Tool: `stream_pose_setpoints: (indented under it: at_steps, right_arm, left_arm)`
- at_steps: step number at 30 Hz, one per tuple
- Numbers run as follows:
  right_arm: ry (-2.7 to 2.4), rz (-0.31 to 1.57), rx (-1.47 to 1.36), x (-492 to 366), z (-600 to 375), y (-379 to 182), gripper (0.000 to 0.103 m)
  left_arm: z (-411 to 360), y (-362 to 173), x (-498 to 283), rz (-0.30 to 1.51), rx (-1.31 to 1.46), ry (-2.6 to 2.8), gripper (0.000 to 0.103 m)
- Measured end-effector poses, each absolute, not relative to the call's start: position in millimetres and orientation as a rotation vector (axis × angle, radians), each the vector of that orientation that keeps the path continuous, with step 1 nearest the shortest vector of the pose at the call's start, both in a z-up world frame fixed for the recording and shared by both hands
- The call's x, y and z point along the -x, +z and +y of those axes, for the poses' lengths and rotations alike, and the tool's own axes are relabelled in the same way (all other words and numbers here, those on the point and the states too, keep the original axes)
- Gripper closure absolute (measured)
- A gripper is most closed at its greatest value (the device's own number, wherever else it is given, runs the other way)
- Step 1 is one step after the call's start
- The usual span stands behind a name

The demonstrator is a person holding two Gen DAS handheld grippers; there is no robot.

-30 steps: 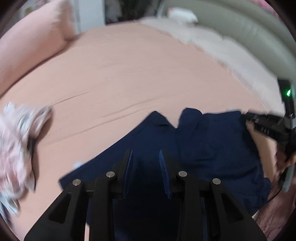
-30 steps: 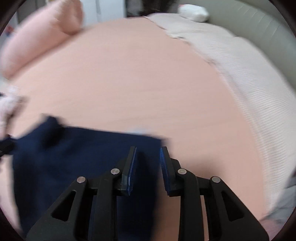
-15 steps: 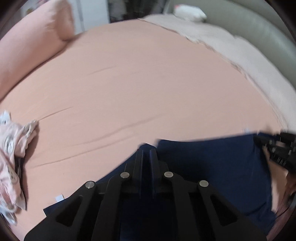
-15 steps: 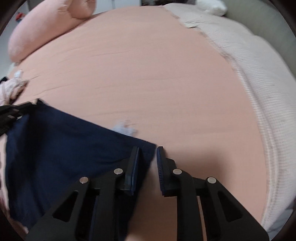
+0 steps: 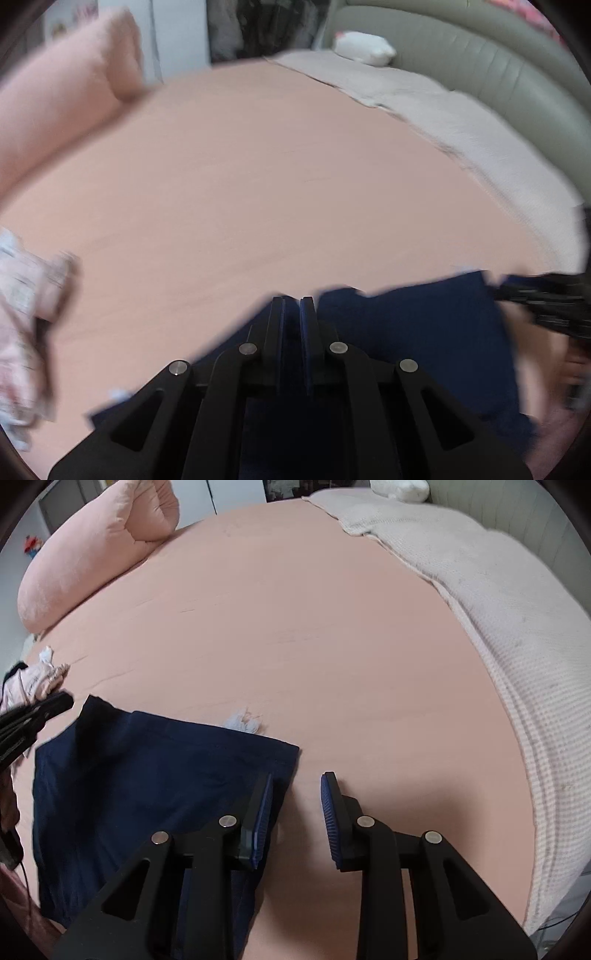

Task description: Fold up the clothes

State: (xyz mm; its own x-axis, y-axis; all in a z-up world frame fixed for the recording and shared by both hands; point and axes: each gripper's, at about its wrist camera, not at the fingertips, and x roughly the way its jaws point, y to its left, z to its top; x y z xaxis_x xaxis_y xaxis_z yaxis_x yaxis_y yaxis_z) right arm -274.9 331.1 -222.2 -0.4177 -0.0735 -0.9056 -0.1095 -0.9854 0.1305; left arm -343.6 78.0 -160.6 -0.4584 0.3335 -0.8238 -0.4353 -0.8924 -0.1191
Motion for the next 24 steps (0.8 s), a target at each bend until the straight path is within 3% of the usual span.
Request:
stream_pose_setpoints:
  at_steps: [2, 3, 6, 8, 9, 10, 11, 14, 20, 24]
  right_arm:
    - [2.589, 0.340, 1.743, 281.4, 332.1, -232.4, 0.059]
    - [2.604, 0.350, 1.745, 282.8, 328.4, -231.8, 0.051]
    - [2.636, 0.331, 1.747, 284.3, 312.2, -231.1, 0.049]
    - [2.652, 0.248, 1.734, 286.8, 299.2, -231.7, 0.057]
    - [2.662, 0.189, 1.725, 287.7, 292.3, -230.9, 0.079]
    - [2.675, 0.115, 1.726, 288.9, 286.2, -227.6, 0.090]
    - [2.694, 0.086, 1.726, 288.5, 282.4, -223.3, 0.095]
    - [2.724, 0.024, 1.681, 280.4, 278.8, -214.8, 0.097]
    - [2.677, 0.072, 1.595, 260.6, 268.6, -208.5, 0.097]
    - [2.661, 0.184, 1.614, 242.4, 263.2, -203.7, 0.087]
  left_arm:
    - [79.0, -169.9, 348.6, 0.111, 1.326, 2.283, 0.072]
    - [81.4, -173.1, 349.6, 0.118, 1.336, 2.271, 0.072]
    - [95.3, -179.4, 354.2, 0.128, 1.353, 2.224, 0.072]
    - [104.3, -179.0, 354.8, 0.181, 1.336, 2.222, 0.077]
    - [107.6, -179.2, 355.4, 0.199, 1.334, 2.221, 0.091]
    - [110.9, -179.5, 356.0, 0.217, 1.332, 2.220, 0.095]
    - [114.1, -179.4, 356.3, 0.236, 1.328, 2.223, 0.095]
    - [117.4, -176.4, 357.1, 0.288, 1.303, 2.266, 0.098]
    - [117.1, -183.2, 378.9, 0.250, 1.345, 2.255, 0.098]
    - [107.1, -196.8, 390.8, 0.142, 1.470, 2.226, 0.092]
